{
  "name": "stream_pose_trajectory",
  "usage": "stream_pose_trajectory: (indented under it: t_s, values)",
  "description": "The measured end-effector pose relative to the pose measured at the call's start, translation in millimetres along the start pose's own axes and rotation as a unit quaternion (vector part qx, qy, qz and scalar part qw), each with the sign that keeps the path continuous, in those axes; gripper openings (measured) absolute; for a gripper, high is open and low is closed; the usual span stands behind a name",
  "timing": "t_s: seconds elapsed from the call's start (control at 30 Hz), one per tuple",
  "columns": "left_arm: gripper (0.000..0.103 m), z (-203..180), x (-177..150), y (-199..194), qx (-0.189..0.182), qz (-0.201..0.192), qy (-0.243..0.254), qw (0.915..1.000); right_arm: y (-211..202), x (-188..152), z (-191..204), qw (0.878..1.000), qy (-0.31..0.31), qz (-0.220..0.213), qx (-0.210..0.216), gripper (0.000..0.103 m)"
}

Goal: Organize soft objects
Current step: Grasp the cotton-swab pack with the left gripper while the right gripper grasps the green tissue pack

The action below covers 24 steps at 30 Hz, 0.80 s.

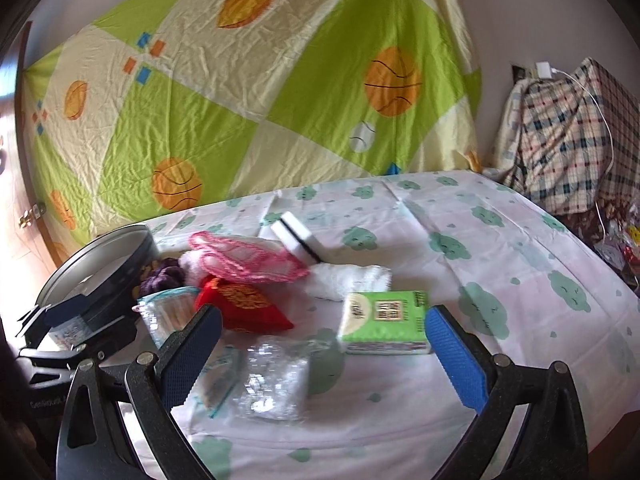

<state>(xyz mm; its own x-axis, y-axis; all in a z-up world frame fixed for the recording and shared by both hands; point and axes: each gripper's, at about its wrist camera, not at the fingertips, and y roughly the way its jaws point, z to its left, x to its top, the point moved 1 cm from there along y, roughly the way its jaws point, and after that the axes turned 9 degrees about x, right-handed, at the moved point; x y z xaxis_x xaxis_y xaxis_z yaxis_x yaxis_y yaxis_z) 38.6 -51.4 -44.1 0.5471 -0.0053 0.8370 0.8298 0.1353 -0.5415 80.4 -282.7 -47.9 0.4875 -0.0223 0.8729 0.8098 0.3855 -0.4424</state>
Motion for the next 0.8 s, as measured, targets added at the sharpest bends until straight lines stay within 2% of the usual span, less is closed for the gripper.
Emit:
stream_pose_trajectory:
  t_s: [0.23,0.33,0.4,0.57,0.67,0.8]
  values:
    - [0.1,-30.2,-1.2,12.3,-0.024,0.02,0.027,0.9992,8.4,-0.8,-30.3,0.999,0.025,0.006,-0.025,0.102]
    - [0.094,-38.5,-2.2,19.5,-0.031,0.034,0.033,0.9984,15.2,-1.6,-38.0,0.999,0.031,0.019,-0.033,0.102]
    - [0.083,-41.5,-3.1,22.8,-0.047,0.048,0.027,0.9974,17.9,-0.8,-42.7,0.999,0.043,0.023,-0.025,0.102]
    - [0.082,-51.9,-2.0,31.8,-0.067,0.066,0.034,0.995,29.6,3.3,-46.8,0.997,0.039,0.045,-0.04,0.102]
    - [0.068,-54.0,4.1,38.5,-0.073,0.062,0.028,0.995,39.4,5.6,-52.4,0.996,0.046,0.063,-0.043,0.102]
    - [0.055,-54.8,6.0,46.9,-0.082,0.068,0.026,0.9939,53.4,6.9,-57.9,0.993,0.054,0.097,-0.039,0.102]
